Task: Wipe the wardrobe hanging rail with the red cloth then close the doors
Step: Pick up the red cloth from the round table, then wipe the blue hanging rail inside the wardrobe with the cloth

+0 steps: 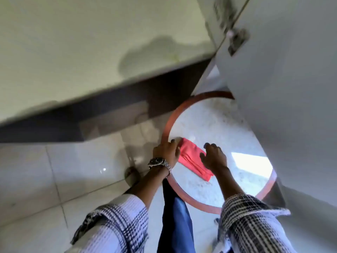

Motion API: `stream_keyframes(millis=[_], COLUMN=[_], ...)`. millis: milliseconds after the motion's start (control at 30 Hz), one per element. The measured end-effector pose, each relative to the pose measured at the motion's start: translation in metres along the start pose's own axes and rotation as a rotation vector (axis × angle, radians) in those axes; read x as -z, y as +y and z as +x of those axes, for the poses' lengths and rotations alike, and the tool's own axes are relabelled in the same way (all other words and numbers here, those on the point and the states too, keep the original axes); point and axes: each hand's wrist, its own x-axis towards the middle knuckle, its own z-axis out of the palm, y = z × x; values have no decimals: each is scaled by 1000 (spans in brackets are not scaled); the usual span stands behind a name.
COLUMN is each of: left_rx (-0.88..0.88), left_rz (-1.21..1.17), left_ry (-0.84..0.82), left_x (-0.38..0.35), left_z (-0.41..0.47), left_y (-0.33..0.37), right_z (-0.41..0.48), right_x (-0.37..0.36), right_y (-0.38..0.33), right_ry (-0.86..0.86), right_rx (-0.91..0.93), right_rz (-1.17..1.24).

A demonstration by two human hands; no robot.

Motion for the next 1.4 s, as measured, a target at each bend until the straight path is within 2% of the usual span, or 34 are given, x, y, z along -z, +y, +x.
stream_keyframes(millis=[100,233,367,433,633,767,967,1067,1133,1200,1300,1400], left_rx=[125,266,249,190,-26,-146,-266,-288,-295,-296,-271,-257], left_rz=[-155,-427,-324,-296,-184,-203,-202,-263,-294,-242,-146,-51], left_ry=[-9,-205,-267,-206,264,580,1172,1503,1677,1832,2004,2114], left_x=[-64,-111,-97,-63,118,282,543,673,755,828,930,1013], left_z=[29,68,69,52,-8,-37,-87,-132,-174,-217,-283,-344], left_y=[4,6,-3,-5,2,5,-8,-16,-27,-39,-61,-76], right_z=[35,65,54,36,-20,-54,-138,-195,-241,-291,-372,-440], right_x=[-45,-87,-78,-49,95,240,459,547,600,648,713,771], right_y=[10,14,10,1,-60,-125,-272,-348,-399,-449,-516,-569], right_ry=[-30,14,5,114,587,844,1215,1383,1496,1638,1765,2055], right_rx=[44,75,175,272,596,788,993,1209,1332,1375,1481,1391], right_rz=[31,-12,37,52,45,59,231,297,241,140,140,-100])
